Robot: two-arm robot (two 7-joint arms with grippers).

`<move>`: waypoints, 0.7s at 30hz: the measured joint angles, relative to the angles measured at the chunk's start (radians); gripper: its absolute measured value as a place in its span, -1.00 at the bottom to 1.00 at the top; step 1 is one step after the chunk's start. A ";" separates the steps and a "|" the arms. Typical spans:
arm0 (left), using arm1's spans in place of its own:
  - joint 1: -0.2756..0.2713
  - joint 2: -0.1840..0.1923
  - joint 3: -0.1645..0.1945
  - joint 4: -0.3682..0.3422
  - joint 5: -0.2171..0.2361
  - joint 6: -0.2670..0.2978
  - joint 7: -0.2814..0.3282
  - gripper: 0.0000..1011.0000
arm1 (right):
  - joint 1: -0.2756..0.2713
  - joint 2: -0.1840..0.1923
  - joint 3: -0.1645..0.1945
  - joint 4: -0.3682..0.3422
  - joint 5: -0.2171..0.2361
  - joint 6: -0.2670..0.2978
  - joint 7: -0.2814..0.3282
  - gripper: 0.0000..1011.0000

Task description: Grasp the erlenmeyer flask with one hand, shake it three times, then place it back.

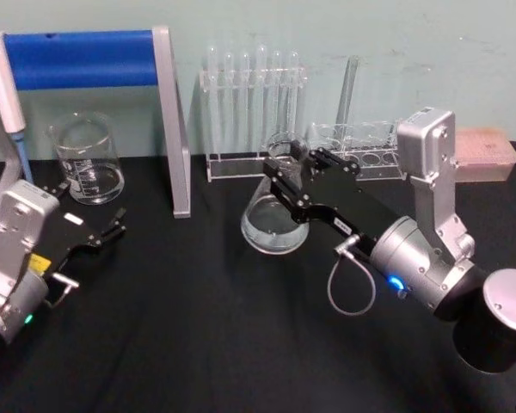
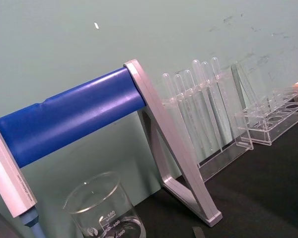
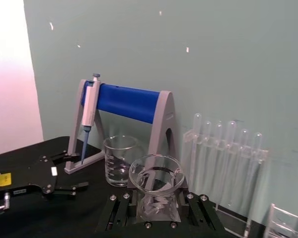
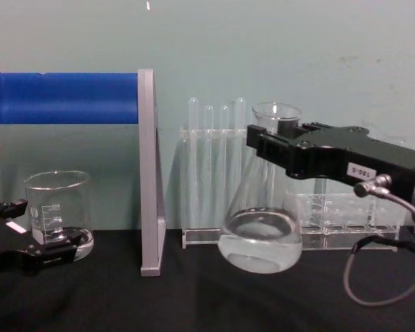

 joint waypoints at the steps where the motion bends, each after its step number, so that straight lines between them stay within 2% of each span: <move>1: 0.000 0.000 0.000 0.000 0.000 0.000 0.000 0.98 | 0.003 0.001 -0.003 0.002 0.002 0.000 0.001 -0.11; 11: 0.000 0.000 0.000 0.000 0.000 0.000 0.000 0.98 | 0.020 0.022 -0.025 0.019 0.029 -0.002 0.004 -0.11; 21: 0.000 0.000 0.000 0.000 0.000 0.000 0.000 0.98 | 0.041 0.057 -0.049 0.070 0.073 -0.052 0.056 -0.11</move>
